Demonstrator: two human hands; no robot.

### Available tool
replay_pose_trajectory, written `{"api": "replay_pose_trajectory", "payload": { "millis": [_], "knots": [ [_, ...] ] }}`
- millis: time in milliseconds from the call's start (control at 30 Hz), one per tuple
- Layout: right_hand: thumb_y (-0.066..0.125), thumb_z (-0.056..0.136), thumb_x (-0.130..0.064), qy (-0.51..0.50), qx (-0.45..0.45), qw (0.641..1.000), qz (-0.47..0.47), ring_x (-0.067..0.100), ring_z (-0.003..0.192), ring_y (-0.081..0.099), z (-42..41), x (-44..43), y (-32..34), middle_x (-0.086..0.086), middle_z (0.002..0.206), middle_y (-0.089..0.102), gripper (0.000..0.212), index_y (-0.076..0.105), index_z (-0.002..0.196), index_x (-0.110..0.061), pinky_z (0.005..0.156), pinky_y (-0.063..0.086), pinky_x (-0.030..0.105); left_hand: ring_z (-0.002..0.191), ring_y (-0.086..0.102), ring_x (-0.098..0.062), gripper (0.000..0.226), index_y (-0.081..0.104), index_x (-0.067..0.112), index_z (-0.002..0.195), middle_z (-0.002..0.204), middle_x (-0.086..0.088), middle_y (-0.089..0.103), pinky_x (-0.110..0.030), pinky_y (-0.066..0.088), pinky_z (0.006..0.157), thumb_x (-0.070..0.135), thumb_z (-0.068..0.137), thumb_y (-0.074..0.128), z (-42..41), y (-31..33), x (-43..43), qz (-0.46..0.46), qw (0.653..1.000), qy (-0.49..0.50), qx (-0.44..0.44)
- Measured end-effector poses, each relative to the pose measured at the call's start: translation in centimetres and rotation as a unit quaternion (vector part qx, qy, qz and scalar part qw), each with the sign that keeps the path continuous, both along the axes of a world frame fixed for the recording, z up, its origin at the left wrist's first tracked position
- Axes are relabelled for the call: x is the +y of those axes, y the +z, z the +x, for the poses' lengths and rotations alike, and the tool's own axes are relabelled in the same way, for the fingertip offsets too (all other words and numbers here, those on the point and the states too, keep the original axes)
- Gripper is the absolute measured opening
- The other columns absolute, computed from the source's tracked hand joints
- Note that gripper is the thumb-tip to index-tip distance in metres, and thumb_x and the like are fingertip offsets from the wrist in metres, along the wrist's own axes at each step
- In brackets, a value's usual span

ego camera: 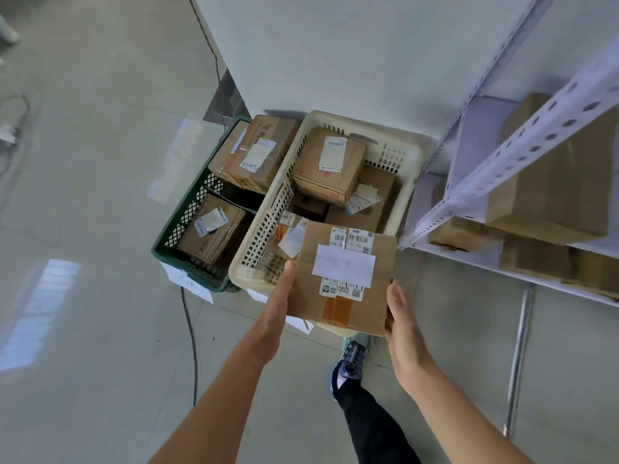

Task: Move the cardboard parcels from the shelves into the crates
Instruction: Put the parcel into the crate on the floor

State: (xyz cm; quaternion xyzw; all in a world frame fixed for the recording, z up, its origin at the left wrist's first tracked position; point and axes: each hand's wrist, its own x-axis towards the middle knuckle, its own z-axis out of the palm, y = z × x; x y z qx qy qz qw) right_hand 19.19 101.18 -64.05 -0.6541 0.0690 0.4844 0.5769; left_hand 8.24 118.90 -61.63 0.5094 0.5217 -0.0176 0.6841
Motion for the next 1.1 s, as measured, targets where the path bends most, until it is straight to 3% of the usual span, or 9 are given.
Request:
{"api": "replay_pose_trajectory", "payload": {
  "millis": [100,200,467,567,633,733,900,1000,1100],
  "knots": [
    [0.048,0.088,-0.085,0.0,0.032,0.999,-0.029,0.016,0.157,0.034,0.6,3.7,-3.9,-0.011,0.169,0.039,0.089,0.028,0.165,-0.044,0.131,0.024,0.054,0.14,0.057,-0.025,0.037,0.056,0.049,0.138,0.146,-0.001,0.066,-0.062,0.033,0.128,0.064,0.109,0.039,1.2,-4.0,4.3,-0.003,1.0,0.002,0.028],
    [0.042,0.083,-0.083,0.009,0.064,0.996,-0.058,0.011,0.159,0.028,1.4,7.4,-7.4,-0.019,0.171,0.032,0.09,0.026,0.164,-0.049,0.132,0.019,0.055,0.138,0.054,-0.025,0.052,0.05,0.036,0.15,0.149,-0.003,0.06,-0.051,0.038,0.124,0.065,0.109,0.037,2.4,-8.2,8.4,0.001,0.998,-0.022,0.059],
    [0.041,0.103,-0.07,-0.045,0.129,0.988,-0.069,0.016,0.148,0.041,4.2,16.4,-16.9,-0.014,0.171,0.034,0.065,0.027,0.164,-0.05,0.119,0.041,0.057,0.099,0.056,-0.006,0.053,0.052,0.026,0.133,0.113,0.009,0.056,-0.025,0.041,0.071,0.07,0.107,0.038,6.6,-17.2,17.8,0.019,0.989,-0.055,0.135],
    [0.042,0.104,-0.068,-0.077,0.129,0.986,-0.067,0.015,0.147,0.041,5.7,19.5,-20.7,-0.015,0.172,0.03,0.065,0.026,0.165,-0.049,0.121,0.038,0.059,0.116,0.058,-0.021,0.071,0.046,0.02,0.139,0.13,-0.004,0.057,-0.031,0.044,0.083,0.079,0.1,0.04,8.7,-20.0,20.4,0.029,0.986,-0.073,0.149],
    [0.041,0.106,-0.067,-0.086,0.121,0.986,-0.073,0.005,0.125,0.05,6.7,21.3,-22.8,-0.018,0.167,0.035,0.063,0.027,0.165,-0.049,0.121,0.038,0.059,0.127,0.054,-0.03,0.074,0.047,0.025,0.13,0.138,-0.009,0.056,-0.041,0.046,0.099,0.083,0.087,0.036,10.2,-21.5,21.8,0.05,0.981,-0.088,0.167],
    [0.04,0.106,-0.067,-0.104,0.112,0.985,-0.082,0.002,0.111,0.053,7.8,23.4,-25.5,-0.025,0.143,0.049,0.061,0.029,0.163,-0.051,0.12,0.04,0.055,0.143,0.046,-0.044,0.076,0.057,0.022,0.143,0.154,-0.018,0.052,-0.061,0.037,0.12,0.068,0.089,0.033,11.8,-22.9,23.5,0.096,0.964,-0.15,0.196],
    [0.04,0.106,-0.068,-0.134,0.113,0.979,-0.103,0.007,0.121,0.06,8.5,25.5,-27.6,-0.025,0.127,0.063,0.058,0.041,0.159,-0.047,0.117,0.041,0.049,0.139,0.043,-0.044,0.043,0.041,0.007,0.153,0.152,-0.021,0.046,-0.061,0.038,0.113,0.03,0.116,0.038,11.3,-26.0,24.3,0.278,0.837,-0.44,0.169],
    [0.039,0.105,-0.07,-0.132,0.127,0.978,-0.097,0.015,0.138,0.056,8.0,26.5,-27.7,-0.013,0.151,0.06,0.058,0.044,0.158,-0.045,0.122,0.036,0.052,0.143,0.045,-0.047,0.055,0.041,0.007,0.153,0.156,-0.027,0.046,-0.06,0.039,0.116,0.04,0.114,0.022,11.1,-27.4,24.2,0.232,0.838,-0.469,0.154],
    [0.039,0.104,-0.072,-0.141,0.141,0.976,-0.091,0.017,0.144,0.051,7.9,27.2,-28.3,-0.008,0.155,0.058,0.062,0.045,0.158,-0.042,0.127,0.029,0.052,0.152,0.041,-0.042,0.077,0.044,0.006,0.16,0.164,-0.022,0.046,-0.058,0.033,0.124,0.055,0.109,0.012,11.4,-27.2,23.9,0.183,0.888,-0.396,0.146]
  ]
}}
